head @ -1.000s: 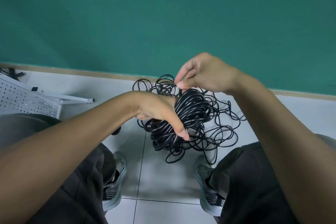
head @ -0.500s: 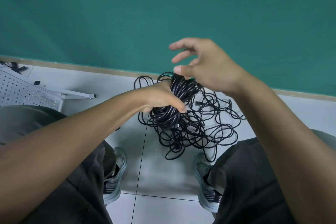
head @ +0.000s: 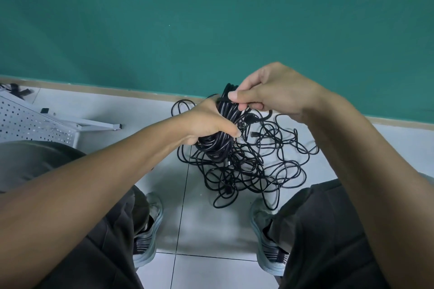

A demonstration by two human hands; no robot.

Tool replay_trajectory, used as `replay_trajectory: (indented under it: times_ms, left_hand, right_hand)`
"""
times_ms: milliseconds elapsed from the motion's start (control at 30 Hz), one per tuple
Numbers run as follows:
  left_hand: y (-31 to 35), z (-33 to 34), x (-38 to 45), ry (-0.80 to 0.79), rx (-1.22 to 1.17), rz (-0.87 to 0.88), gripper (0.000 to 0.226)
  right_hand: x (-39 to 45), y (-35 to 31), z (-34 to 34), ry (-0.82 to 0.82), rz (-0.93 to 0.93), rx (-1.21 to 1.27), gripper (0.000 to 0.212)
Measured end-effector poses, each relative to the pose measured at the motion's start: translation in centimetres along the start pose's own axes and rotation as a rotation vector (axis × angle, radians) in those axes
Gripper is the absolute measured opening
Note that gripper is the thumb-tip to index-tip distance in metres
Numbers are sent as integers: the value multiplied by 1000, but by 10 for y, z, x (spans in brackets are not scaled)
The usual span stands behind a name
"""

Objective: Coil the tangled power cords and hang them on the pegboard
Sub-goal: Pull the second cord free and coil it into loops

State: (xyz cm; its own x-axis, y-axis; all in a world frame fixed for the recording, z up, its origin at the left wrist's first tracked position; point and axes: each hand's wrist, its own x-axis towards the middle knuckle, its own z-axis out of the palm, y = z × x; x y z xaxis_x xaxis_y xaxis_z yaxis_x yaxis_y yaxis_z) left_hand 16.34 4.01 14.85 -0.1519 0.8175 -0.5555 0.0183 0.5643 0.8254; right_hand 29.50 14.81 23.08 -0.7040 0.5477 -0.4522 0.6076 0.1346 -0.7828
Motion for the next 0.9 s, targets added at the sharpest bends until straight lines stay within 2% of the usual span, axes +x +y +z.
replay_trajectory:
  times_ms: [67, 167, 333, 400, 467, 600, 800, 900]
  left_hand:
    - [-1, 1, 1, 33, -68, 1, 64]
    - [1, 1, 2, 48, -135, 67, 48]
    - [12, -4, 4, 139, -253, 155, 46]
    - [14, -3, 4, 194, -295, 170, 57]
    - [17, -2, 4, 214, -342, 186, 63]
    - [24, -3, 1, 231, -393, 239, 50]
    - [34, -8, -11, 106, -428, 309, 43]
    - [38, -9, -14, 29, -476, 327, 41]
  right_hand:
    - [0, 1, -1, -89, -10, 20, 15]
    - [2, 2, -2, -150, -19, 71, 12]
    - [4, 2, -11, -63, 7, 235, 6]
    - [5, 2, -17, -26, 10, 273, 8]
    - [5, 5, -24, 15, 22, 333, 21]
    - [8, 10, -26, -8, 65, 383, 47]
    - [12, 13, -28, 7, 12, 350, 65]
    - [11, 13, -27, 9, -19, 339, 68]
